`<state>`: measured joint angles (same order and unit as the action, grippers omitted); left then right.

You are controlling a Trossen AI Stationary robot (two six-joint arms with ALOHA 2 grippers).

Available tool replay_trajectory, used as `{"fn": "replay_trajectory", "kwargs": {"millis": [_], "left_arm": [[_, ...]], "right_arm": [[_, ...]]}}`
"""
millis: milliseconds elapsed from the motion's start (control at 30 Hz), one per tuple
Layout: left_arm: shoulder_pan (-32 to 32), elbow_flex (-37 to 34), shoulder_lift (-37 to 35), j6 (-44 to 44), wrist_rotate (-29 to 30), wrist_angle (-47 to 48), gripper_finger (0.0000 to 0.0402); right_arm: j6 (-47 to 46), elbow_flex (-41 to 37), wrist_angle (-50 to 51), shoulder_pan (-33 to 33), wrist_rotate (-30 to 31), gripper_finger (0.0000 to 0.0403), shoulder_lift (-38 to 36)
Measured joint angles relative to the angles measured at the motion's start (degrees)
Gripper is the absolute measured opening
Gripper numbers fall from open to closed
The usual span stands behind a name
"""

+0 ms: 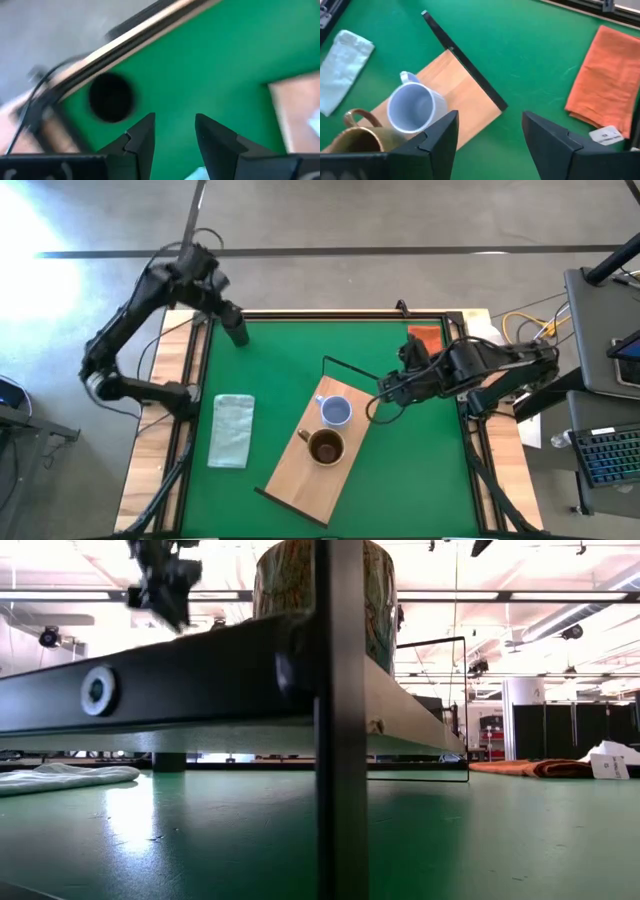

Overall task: Stack small to large cups/mugs on shelf
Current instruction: Put the black cup on the shelf

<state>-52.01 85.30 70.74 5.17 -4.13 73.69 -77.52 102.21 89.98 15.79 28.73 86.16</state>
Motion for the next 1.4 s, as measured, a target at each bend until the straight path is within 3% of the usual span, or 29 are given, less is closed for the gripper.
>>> {"fn": "replay_trajectory", "kwargs": {"millis": [100, 200, 433, 633, 967, 1400], "left_arm": [[-8.81, -0.04, 3.91, -2.05, -0.21, 2.09, 0.0125], [-13.34, -0.48, 6.66, -6.29, -0.75, 4.81, 0.0125], [-13.39, -0.49, 11.86, -8.11, 1.27, 1.98, 0.0125], [-13.33, -0.59, 15.9, -8.41, 11.83, 1.37, 0.0125], [-13.39, -1.83, 19.05, -8.96, 8.31, -0.32, 0.0125], [-13.55, -7.52, 20.41, -10.81, 8.53, -6.73, 0.0125]], "right_arm": [[-0.09, -2.93, 0.03, 0.07, -0.06, 0.0218, -2.63], [-1.15, -6.32, 0.08, 0.07, -0.07, 0.0222, -5.47], [-3.76, -13.64, -0.07, 0.07, -0.16, 0.0233, -11.73], [-5.52, -17.21, -0.49, 0.07, -0.14, 0.0245, -14.91], [-5.85, -19.21, -0.66, 0.04, -0.13, 0.0249, -15.62], [-7.58, -19.21, -0.79, 0.04, -0.09, 0.0248, -15.6]]}}
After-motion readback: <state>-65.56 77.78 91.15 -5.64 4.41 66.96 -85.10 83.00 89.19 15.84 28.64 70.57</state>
